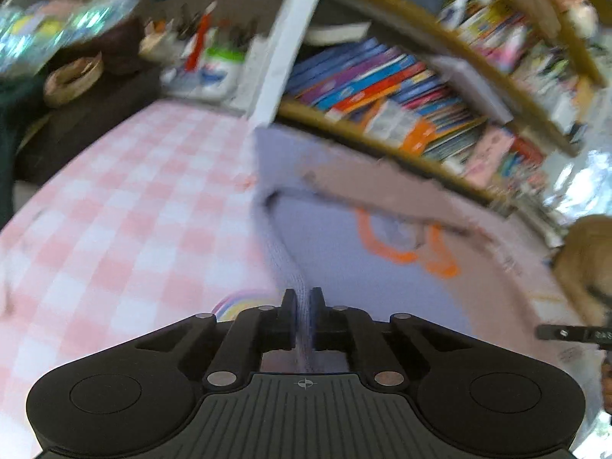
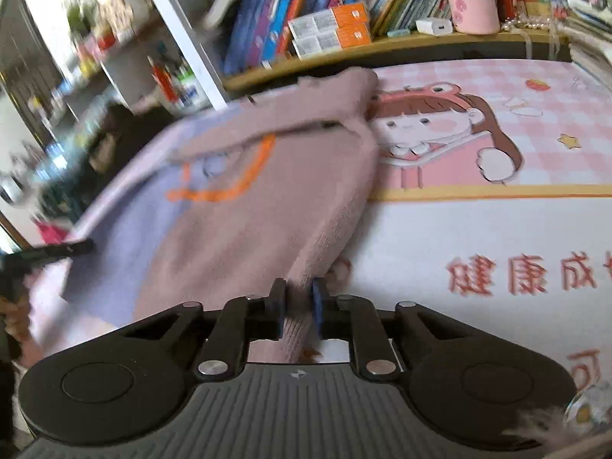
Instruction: Fold clothes
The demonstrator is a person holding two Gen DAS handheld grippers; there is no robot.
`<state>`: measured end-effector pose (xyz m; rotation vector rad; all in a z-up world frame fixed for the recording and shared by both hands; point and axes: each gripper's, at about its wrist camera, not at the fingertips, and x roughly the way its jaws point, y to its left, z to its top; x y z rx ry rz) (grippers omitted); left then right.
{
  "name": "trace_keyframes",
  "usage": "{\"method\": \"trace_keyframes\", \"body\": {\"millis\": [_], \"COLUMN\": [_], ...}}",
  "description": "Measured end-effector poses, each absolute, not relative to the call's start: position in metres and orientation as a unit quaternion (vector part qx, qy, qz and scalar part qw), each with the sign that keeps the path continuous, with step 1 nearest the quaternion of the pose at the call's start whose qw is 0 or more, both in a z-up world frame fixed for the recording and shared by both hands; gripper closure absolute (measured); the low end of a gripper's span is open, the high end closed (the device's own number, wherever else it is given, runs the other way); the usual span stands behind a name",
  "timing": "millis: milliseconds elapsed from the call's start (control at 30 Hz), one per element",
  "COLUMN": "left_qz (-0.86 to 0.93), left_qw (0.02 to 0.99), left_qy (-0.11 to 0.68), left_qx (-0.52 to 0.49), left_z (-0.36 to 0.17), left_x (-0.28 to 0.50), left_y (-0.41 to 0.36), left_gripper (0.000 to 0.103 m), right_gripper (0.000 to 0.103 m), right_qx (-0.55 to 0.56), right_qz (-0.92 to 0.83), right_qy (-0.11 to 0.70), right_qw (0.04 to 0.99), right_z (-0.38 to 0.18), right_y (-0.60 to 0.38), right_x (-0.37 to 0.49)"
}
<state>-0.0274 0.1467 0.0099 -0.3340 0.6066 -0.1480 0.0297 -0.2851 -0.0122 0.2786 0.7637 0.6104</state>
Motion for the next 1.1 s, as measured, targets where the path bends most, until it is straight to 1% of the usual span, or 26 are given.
{"method": "trace_keyframes", "body": {"millis": [100,233,333,400,433,533,600,700,733,767,800,833,867,900,1033,1100], "left_qz": [-0.09,-0.069,-0.055,-0.05,-0.047,-0.048,-0.046,-0.046,-0.047,-0.047,-0.047,-0.049,-0.05,-0.049,-0.069,-0.075], "left_qw": [0.939,0.932,0.924,0.918,0.915,0.914,0.914,0.915,0.915,0.915,0.915,0.915,0.915,0.916,0.932,0.928], "left_qy": [0.289,0.323,0.346,0.361,0.368,0.368,0.366,0.363,0.362,0.361,0.36,0.361,0.362,0.358,0.307,0.314], "left_qx": [-0.161,-0.15,-0.152,-0.156,-0.158,-0.164,-0.169,-0.172,-0.173,-0.174,-0.174,-0.173,-0.173,-0.174,-0.181,-0.186], "left_z": [0.024,0.013,0.004,-0.001,-0.003,-0.006,-0.007,-0.008,-0.008,-0.008,-0.009,-0.009,-0.009,-0.008,0.015,0.015], "left_x": [-0.024,-0.021,-0.025,-0.028,-0.029,-0.032,-0.031,-0.028,-0.027,-0.025,-0.022,-0.019,-0.017,-0.016,-0.026,-0.026], "left_y": [0.142,0.143,0.148,0.151,0.152,0.155,0.156,0.154,0.154,0.153,0.152,0.151,0.15,0.15,0.15,0.153], "left_gripper": [0.097,0.097,0.089,0.079,0.077,0.075,0.075,0.076,0.076,0.079,0.085,0.09,0.098,0.098,0.098,0.097], "right_gripper": [0.091,0.091,0.091,0.09,0.088,0.087,0.086,0.078,0.078,0.077,0.077,0.084,0.091,0.091,0.092,0.092], "right_qx": [0.152,0.169,0.179,0.187,0.192,0.2,0.2,0.201,0.197,0.19,0.182,0.175,0.167,0.16,0.185,0.192], "right_qz": [0.304,0.312,0.295,0.287,0.282,0.276,0.276,0.277,0.275,0.274,0.275,0.278,0.281,0.285,0.318,0.321], "right_qy": [0.356,0.357,0.381,0.388,0.392,0.397,0.397,0.398,0.4,0.401,0.403,0.401,0.398,0.395,0.331,0.34], "right_qw": [0.87,0.864,0.858,0.856,0.854,0.852,0.852,0.852,0.852,0.853,0.854,0.855,0.857,0.858,0.869,0.863], "right_z": [-0.009,-0.01,-0.024,-0.029,-0.03,-0.033,-0.032,-0.031,-0.029,-0.028,-0.026,-0.024,-0.023,-0.021,0.0,-0.001], "right_y": [-0.285,-0.286,-0.295,-0.302,-0.305,-0.311,-0.31,-0.307,-0.304,-0.299,-0.294,-0.288,-0.283,-0.278,-0.28,-0.279], "right_x": [0.031,0.033,0.035,0.034,0.034,0.033,0.033,0.035,0.036,0.038,0.04,0.041,0.043,0.044,0.037,0.038]}}
